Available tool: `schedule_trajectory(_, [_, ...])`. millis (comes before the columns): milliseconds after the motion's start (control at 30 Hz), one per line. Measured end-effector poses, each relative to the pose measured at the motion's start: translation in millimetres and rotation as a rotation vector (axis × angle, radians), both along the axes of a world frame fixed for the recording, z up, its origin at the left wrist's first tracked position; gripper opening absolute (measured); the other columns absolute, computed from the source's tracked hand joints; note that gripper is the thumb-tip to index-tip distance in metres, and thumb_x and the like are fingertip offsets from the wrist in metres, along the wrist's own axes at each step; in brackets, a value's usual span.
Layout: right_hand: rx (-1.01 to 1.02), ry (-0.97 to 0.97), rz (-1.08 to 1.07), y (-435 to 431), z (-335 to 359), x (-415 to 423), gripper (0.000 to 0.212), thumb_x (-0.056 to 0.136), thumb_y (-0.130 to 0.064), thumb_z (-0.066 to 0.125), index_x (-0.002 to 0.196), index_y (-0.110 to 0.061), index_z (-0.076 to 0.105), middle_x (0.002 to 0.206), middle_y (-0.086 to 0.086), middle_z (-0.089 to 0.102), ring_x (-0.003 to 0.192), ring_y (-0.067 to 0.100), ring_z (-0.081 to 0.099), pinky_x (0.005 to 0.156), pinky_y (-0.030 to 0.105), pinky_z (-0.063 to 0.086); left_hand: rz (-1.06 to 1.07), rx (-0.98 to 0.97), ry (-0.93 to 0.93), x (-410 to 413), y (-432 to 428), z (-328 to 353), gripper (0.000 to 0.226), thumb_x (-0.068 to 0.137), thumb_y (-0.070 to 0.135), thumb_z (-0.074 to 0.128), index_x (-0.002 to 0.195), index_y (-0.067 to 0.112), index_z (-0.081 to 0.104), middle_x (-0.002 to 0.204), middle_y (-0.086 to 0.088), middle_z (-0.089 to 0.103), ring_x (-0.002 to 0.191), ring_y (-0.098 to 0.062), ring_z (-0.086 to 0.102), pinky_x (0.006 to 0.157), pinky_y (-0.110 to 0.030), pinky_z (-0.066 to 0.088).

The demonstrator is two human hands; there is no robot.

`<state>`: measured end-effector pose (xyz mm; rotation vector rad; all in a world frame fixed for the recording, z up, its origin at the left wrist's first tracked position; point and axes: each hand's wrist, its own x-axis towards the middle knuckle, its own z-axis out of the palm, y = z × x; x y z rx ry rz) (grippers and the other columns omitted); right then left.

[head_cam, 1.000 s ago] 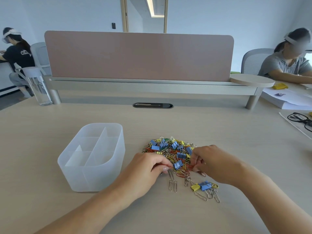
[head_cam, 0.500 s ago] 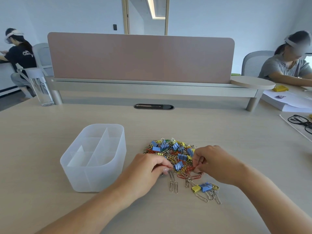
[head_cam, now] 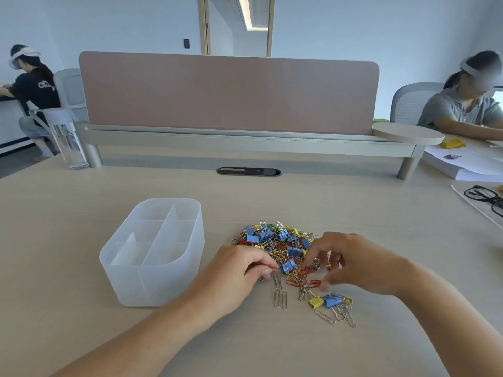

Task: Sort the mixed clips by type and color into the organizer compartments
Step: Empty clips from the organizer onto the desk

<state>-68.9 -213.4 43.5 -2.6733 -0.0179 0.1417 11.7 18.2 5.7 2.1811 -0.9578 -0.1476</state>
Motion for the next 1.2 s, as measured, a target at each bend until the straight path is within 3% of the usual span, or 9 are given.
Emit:
schedule_trajectory(100, [0.037,-0.006,0.016,2.2,-4.4,0.8,0.028,0.074,-0.025,0.082,0.094,-0.041,0.069,0.093,-0.013,0.058,0.077,0.003,0.053,0.070,0.017,0.045,-0.003,-0.005,0.004,-1.2,0.0,1.3,0.020,0.095,0.019,0.060,0.101,0.032,0.074,0.082,0.017,0.070,0.069,0.008,0.055,0.061,-0.006,0.037])
schedule_trajectory(400, [0.043,-0.014,-0.056,-1.6,-5.7,2.9,0.022,0.071,-0.028,0.084,0.087,-0.037,0.070,0.084,-0.012,0.065,0.075,0.011,0.058,0.072,0.031,0.050,-0.006,-0.002,-0.001,-1.7,0.1,3.1,0.019,0.095,0.020,0.061,0.102,0.032,0.074,0.082,0.018,0.070,0.075,0.011,0.056,0.064,-0.005,0.036])
schedule_trajectory(700, [-0.015,-0.030,-0.041,-0.5,-5.3,2.1,0.016,0.076,-0.026,0.080,0.084,-0.035,0.069,0.088,-0.016,0.062,0.077,0.004,0.056,0.067,0.018,0.045,0.003,0.000,-0.006,-0.9,-0.2,2.2,0.019,0.095,0.021,0.061,0.101,0.033,0.074,0.080,0.019,0.070,0.072,0.011,0.055,0.062,-0.005,0.036])
schedule_trajectory(800, [-0.124,-0.034,-0.021,0.5,-5.2,1.5,0.012,0.081,-0.027,0.076,0.084,-0.034,0.067,0.088,-0.018,0.060,0.079,0.000,0.055,0.067,0.014,0.043,0.005,-0.005,0.001,-1.2,-0.1,2.3,0.019,0.095,0.021,0.061,0.101,0.033,0.074,0.080,0.019,0.070,0.073,0.010,0.056,0.063,-0.005,0.037])
schedule_trajectory(1033, [-0.226,0.005,0.001,3.1,-4.3,-1.3,0.010,0.086,-0.032,0.068,0.085,-0.034,0.059,0.090,-0.016,0.056,0.081,-0.001,0.054,0.073,0.018,0.045,-0.001,0.001,-0.007,0.3,0.2,2.3,0.019,0.095,0.020,0.061,0.103,0.032,0.074,0.081,0.019,0.070,0.077,0.012,0.056,0.064,-0.003,0.035])
schedule_trajectory(1200, [-0.235,-0.001,0.004,7.3,-4.1,-0.2,0.013,0.086,-0.023,0.064,0.083,-0.033,0.057,0.088,-0.013,0.059,0.076,0.000,0.054,0.068,0.014,0.044,0.002,0.003,-0.012,1.2,0.4,1.9,0.019,0.095,0.020,0.061,0.103,0.031,0.074,0.082,0.019,0.071,0.083,0.011,0.058,0.068,-0.003,0.037])
